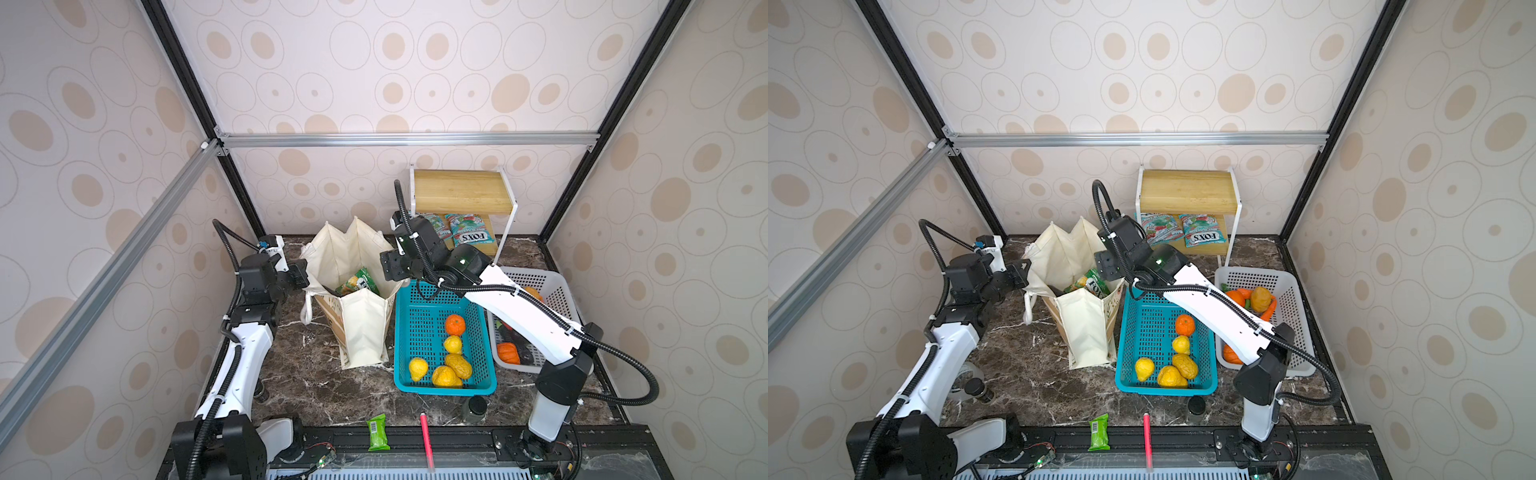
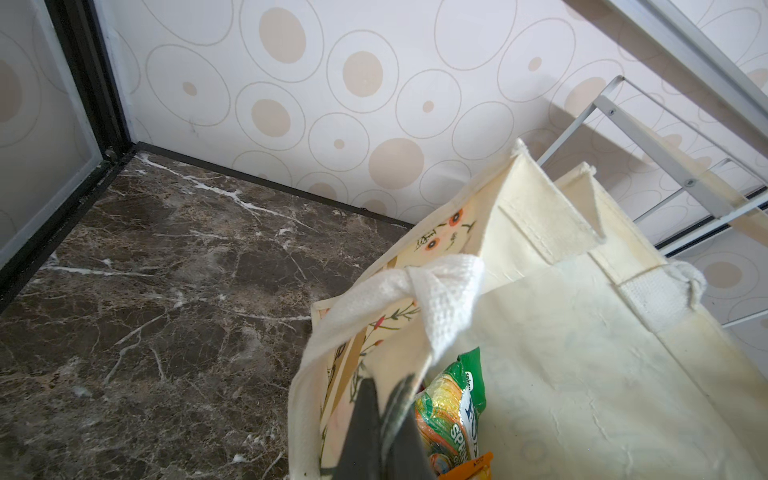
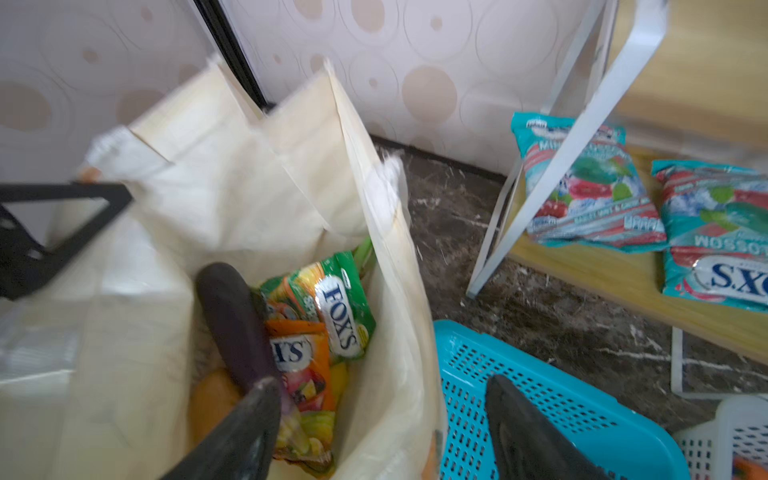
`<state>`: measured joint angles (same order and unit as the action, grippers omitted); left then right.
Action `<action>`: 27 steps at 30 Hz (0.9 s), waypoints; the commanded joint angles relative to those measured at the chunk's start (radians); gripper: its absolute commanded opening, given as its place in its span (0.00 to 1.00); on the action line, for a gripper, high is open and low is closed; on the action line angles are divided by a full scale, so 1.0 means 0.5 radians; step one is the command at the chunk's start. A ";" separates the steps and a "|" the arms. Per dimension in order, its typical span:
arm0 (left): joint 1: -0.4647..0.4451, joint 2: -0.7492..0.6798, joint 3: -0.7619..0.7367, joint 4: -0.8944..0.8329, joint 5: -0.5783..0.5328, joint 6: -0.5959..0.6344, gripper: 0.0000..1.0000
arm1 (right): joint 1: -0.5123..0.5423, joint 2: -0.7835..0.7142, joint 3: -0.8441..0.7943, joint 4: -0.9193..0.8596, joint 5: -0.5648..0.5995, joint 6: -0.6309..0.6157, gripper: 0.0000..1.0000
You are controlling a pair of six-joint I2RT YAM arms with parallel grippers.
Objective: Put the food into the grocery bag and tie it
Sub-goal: 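Raise the left gripper holding the bag handle while the right gripper stays above the bag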
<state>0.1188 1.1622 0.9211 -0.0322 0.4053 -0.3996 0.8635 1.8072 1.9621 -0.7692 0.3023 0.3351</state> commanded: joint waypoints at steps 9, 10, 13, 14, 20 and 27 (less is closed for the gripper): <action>0.017 0.046 0.269 0.039 0.009 -0.045 0.00 | 0.000 0.152 -0.061 0.197 -0.471 0.121 0.01; 0.017 0.063 0.305 0.001 0.037 -0.042 0.00 | 0.024 0.159 -0.041 0.197 -0.447 0.120 0.00; 0.001 0.110 0.421 -0.085 0.117 -0.060 0.00 | 0.104 0.183 0.021 0.207 -0.334 0.082 0.00; -0.002 0.118 0.432 -0.072 0.176 -0.077 0.00 | 0.120 0.198 0.045 0.207 -0.297 0.078 0.00; -0.046 0.225 0.547 -0.120 0.373 -0.079 0.00 | 0.149 0.210 0.018 0.301 -0.166 0.137 0.00; -0.037 0.204 0.678 -0.074 0.318 -0.146 0.58 | 0.122 0.156 -0.116 0.302 -0.010 0.197 0.00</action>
<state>0.1020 1.2907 1.1690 -0.1337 0.5568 -0.4583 0.9272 1.9072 1.9362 -0.6456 0.2443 0.4122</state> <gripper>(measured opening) 0.524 0.084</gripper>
